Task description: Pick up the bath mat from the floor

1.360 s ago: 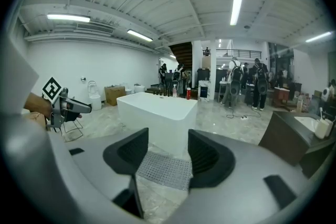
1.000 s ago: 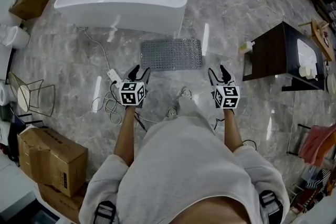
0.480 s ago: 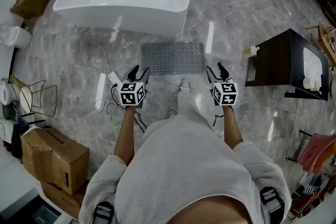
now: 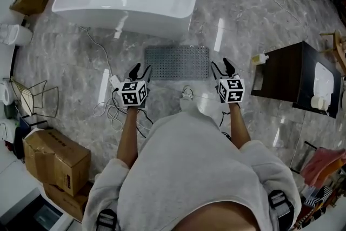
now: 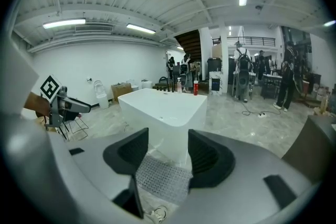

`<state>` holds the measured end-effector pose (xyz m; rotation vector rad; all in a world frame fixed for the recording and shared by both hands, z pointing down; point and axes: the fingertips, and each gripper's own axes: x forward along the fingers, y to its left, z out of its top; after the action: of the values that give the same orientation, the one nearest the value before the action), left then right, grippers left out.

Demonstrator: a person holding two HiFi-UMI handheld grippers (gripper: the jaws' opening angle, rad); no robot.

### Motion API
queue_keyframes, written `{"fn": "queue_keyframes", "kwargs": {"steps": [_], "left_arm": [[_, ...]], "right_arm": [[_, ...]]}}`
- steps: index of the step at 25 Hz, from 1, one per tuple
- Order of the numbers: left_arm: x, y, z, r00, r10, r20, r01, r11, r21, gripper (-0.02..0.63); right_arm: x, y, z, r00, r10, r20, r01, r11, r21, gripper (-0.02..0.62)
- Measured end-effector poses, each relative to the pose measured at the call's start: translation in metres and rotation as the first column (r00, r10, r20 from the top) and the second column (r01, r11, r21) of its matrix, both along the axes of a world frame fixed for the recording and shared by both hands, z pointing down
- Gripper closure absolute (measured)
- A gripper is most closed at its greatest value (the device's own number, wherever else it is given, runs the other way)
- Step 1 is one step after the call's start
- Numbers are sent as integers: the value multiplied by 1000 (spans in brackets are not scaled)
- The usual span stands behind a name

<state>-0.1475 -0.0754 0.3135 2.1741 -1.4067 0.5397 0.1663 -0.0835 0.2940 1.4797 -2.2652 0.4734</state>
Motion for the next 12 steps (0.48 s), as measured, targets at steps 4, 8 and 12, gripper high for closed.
{"fn": "queue_keyframes", "kwargs": {"steps": [4, 8, 12], "left_arm": [[12, -27, 2, 1000, -16, 6, 16, 1000, -14, 391], [19, -49, 6, 999, -30, 14, 30, 999, -26, 391], [25, -67, 9, 999, -44, 25, 44, 998, -39, 391]], "right_arm": [[12, -31, 4, 1000, -9, 9, 9, 1000, -13, 353], [20, -58, 9, 1000, -21, 18, 21, 999, -24, 353], [27, -82, 15, 999, -32, 23, 33, 999, -36, 353]]}}
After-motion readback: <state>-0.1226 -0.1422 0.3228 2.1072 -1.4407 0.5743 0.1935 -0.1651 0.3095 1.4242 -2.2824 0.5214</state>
